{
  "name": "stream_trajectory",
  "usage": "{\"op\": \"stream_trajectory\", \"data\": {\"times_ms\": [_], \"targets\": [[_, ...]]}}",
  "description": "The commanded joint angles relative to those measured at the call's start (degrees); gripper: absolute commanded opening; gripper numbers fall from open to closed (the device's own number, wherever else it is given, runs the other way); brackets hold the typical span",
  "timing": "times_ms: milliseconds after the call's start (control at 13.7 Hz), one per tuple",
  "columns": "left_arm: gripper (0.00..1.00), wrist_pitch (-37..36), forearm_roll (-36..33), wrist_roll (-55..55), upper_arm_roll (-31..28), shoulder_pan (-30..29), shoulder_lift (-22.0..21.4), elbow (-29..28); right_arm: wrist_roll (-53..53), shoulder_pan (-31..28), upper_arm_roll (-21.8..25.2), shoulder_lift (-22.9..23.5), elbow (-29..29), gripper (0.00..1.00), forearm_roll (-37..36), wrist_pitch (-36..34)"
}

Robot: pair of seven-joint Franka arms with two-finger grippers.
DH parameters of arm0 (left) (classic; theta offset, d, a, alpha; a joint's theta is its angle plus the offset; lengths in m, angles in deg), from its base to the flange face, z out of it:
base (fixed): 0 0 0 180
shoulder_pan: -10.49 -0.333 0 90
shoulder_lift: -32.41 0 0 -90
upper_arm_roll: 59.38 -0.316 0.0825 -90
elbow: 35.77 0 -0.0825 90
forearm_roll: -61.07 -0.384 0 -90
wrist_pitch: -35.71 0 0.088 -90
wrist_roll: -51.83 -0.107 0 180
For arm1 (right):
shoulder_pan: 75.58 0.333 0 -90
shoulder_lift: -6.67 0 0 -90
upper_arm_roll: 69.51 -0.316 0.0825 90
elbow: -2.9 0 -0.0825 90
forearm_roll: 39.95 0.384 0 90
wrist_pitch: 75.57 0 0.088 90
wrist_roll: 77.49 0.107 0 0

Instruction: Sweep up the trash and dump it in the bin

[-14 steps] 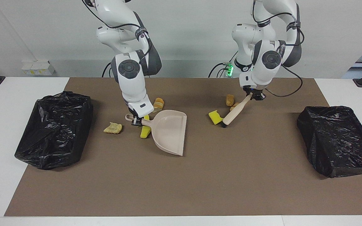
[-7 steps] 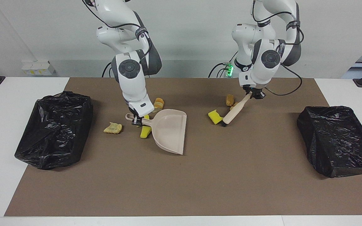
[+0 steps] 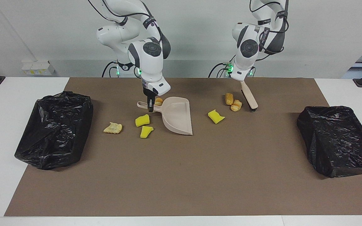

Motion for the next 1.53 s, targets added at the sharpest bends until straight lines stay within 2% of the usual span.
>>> {"op": "stream_trajectory", "data": {"times_ms": [0,291,655,801,1019,1456], "targets": [[0.00,6.7,5.7,7.8,-0.6,3.3,-1.2,-2.9,1.3,-0.4,-0.2,-1.6,2.0,0.00,-1.6,1.2],[0.00,17.4,8.9,8.3,-0.6,6.7,3.9,-1.9,1.5,-0.5,-0.2,-1.6,2.0,0.00,-1.6,1.2],[0.00,25.5,11.3,8.3,-0.6,9.7,14.9,7.3,2.1,-1.1,-0.2,-1.6,2.6,0.00,-0.9,2.5],[0.00,27.5,11.3,7.5,-0.5,10.1,17.8,10.0,2.1,-1.2,-0.2,-1.6,2.6,0.00,-0.6,2.5],[0.00,27.5,11.3,3.0,-0.5,11.2,18.2,10.8,1.7,-1.4,-0.2,-1.5,2.6,0.00,1.3,1.8],[0.00,27.8,11.3,1.2,-0.5,12.3,18.4,11.7,2.1,-2.1,-0.2,-1.5,2.6,0.00,2.8,1.4]]}}
